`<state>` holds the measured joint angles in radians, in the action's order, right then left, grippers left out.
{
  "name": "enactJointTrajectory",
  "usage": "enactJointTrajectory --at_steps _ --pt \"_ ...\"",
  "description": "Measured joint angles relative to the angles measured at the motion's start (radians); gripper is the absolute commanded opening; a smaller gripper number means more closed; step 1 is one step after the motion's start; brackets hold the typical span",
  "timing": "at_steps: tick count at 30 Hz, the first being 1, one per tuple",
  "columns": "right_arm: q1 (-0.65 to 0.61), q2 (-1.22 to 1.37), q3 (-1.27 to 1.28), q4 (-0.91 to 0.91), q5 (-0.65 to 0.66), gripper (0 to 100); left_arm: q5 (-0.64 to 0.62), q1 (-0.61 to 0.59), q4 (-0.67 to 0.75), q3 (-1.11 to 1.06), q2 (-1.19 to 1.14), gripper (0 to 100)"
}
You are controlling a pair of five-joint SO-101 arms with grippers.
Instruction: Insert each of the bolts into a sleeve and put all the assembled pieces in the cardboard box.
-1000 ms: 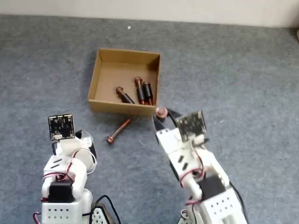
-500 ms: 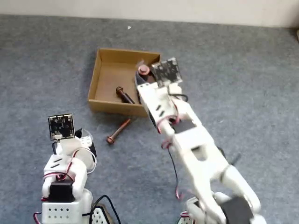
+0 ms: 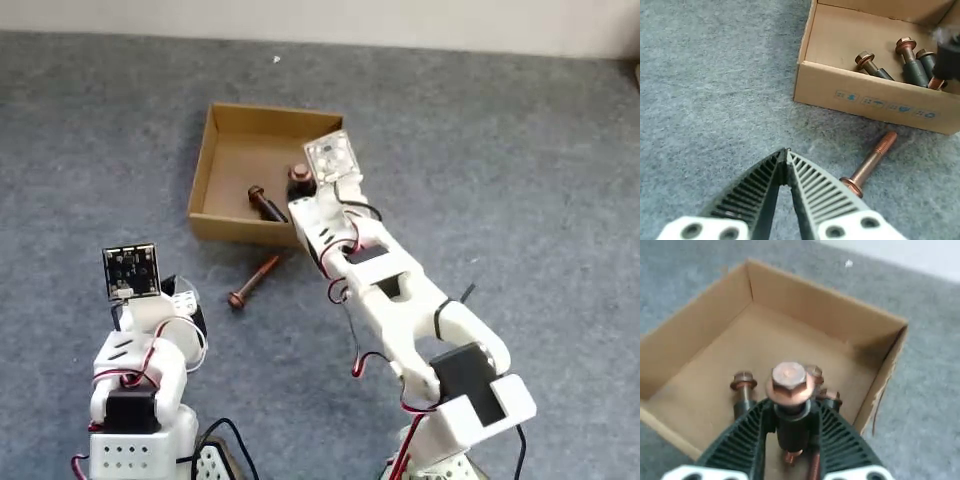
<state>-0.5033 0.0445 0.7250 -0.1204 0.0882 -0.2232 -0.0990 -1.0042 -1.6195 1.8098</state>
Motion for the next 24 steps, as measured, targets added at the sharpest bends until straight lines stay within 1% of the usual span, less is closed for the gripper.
enactJointTrajectory --at_steps 2,5,8,14,16,20,24 --pt "0.0 0.0 0.0 0.038 0.0 14.6 0.0 -0.025 0.0 0.0 0.0 1" --pt "0.0 0.0 -0.011 0.083 0.0 14.6 0.0 -0.075 0.0 0.0 0.0 1" --pt "0.0 -0.023 -0.018 0.117 0.0 14.6 0.0 -0.1 0.0 0.014 0.0 1" --pt "0.0 -0.195 -0.018 0.255 0.0 14.6 0.0 -0.101 0.0 0.035 0.0 1" --pt "-0.002 -0.264 -0.018 0.322 0.0 14.6 0.0 -0.124 0.0 0.044 0.0 1" --pt "-0.011 -0.376 -0.018 0.479 0.0 14.6 0.0 -0.209 0.0 0.071 0.0 1" --pt "-0.072 -0.453 -0.018 0.618 0.0 14.6 0.0 -0.308 0.003 0.078 0.0 1"
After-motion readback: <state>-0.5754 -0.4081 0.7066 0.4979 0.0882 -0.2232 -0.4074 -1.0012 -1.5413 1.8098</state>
